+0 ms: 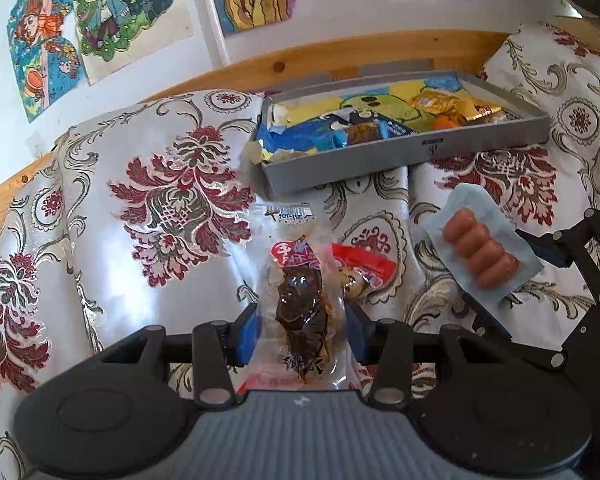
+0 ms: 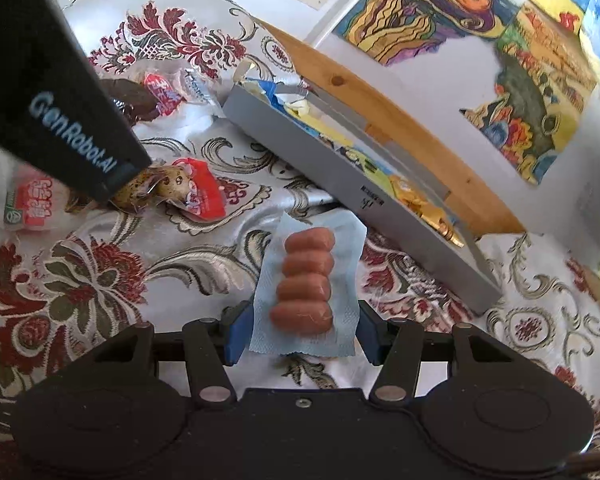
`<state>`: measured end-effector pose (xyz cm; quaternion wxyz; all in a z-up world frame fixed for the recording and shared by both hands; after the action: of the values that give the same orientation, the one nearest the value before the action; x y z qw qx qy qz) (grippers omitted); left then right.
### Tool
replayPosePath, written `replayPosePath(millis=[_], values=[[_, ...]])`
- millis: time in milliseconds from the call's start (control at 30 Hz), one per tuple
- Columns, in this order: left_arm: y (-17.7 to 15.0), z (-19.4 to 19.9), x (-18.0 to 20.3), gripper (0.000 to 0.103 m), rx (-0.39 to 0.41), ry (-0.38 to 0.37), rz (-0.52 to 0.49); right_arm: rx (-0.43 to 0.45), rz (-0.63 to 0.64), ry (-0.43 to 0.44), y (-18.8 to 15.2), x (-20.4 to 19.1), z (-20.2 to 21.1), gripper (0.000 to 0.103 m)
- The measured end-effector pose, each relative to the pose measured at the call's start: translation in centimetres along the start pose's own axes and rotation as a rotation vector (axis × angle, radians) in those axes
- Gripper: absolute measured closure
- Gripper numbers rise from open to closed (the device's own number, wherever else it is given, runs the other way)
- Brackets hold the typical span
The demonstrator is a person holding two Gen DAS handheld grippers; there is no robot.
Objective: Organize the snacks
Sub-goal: 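Grasp the dried-meat bag with the left tool while the right tool grasps the sausage pack, then carry the dried-meat bag and sausage pack into the tray and open both tools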
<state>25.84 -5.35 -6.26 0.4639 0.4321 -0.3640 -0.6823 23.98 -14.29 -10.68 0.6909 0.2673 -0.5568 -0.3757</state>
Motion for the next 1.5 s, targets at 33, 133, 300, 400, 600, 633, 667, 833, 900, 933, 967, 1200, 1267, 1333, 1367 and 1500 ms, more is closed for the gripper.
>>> replayPosePath(millis=[33, 133, 300, 400, 600, 633, 667, 833, 900, 933, 967, 1200, 1267, 1333, 1367, 1500], values=[[0.1, 0.0, -0.1, 0.054, 0.004, 0.001, 0.005, 0.007, 0.01, -0.006, 0.0, 0.0, 0.0, 0.047], [0.2, 0.1, -0.2, 0.054, 0.013, 0.004, 0.016, 0.034, 0.039, -0.023, 0.2, 0.1, 0.2, 0.048], [0.1, 0.0, -0.2, 0.054, 0.009, -0.005, 0.025, 0.043, 0.064, -0.024, 0.3, 0.0, 0.3, 0.049], [0.1, 0.1, -0.2, 0.054, 0.01, -0.007, 0.028, 0.04, 0.068, -0.016, 0.2, -0.1, 0.3, 0.051], [0.1, 0.1, -0.2, 0.054, 0.007, -0.012, 0.034, 0.03, 0.051, -0.008, 0.0, -0.1, 0.2, 0.063], [0.1, 0.0, -0.2, 0.054, 0.007, -0.012, 0.035, 0.032, 0.051, -0.007, 0.0, -0.1, 0.2, 0.063], [0.1, 0.1, -0.2, 0.054, 0.007, -0.012, 0.036, 0.034, 0.053, -0.007, 0.0, -0.1, 0.3, 0.064], [0.1, 0.1, -0.2, 0.054, 0.014, -0.01, 0.037, 0.06, 0.079, -0.006, 0.2, -0.5, 0.6, 0.071], [0.1, 0.1, -0.2, 0.054, 0.013, -0.012, 0.039, 0.059, 0.085, 0.0, 0.2, -0.7, 0.6, 0.073], [0.1, 0.1, -0.2, 0.054, 0.013, -0.013, 0.039, 0.053, 0.077, 0.009, 0.1, -0.7, 0.5, 0.074], [0.1, 0.1, -0.2, 0.054, 0.013, -0.013, 0.041, 0.044, 0.067, 0.024, 0.1, -0.7, 0.4, 0.075], [0.1, 0.1, -0.1, 0.054, 0.013, -0.014, 0.043, 0.042, 0.083, 0.098, -0.1, -2.1, 0.3, 0.085], [0.0, 0.1, -0.1, 0.054, 0.013, -0.014, 0.044, 0.039, 0.067, 0.088, -0.1, -1.9, 0.2, 0.086], [0.0, 0.1, -0.1, 0.054, 0.014, -0.014, 0.045, 0.052, 0.064, 0.081, 0.0, -1.8, 0.3, 0.087], [0.1, 0.2, -0.1, 0.054, 0.015, -0.014, 0.045, 0.064, 0.067, 0.076, 0.1, -1.8, 0.3, 0.087], [0.3, 0.3, -0.1, 0.054, 0.028, -0.006, 0.046, 0.115, 0.071, 0.048, 0.8, -1.3, 0.8, 0.087]])
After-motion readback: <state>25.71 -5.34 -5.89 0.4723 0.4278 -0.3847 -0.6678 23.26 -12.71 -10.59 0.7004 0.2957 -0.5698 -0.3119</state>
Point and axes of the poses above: each gripper's, at about its wrist camera, not at the fingertips, and z roughly against the way its jaws point, x to its right, y to its top, the point moved 5 cm from there along -z, roughly the way its jaws point, and after that the axes turned 14 degrees about x, right-handed, at the moved point
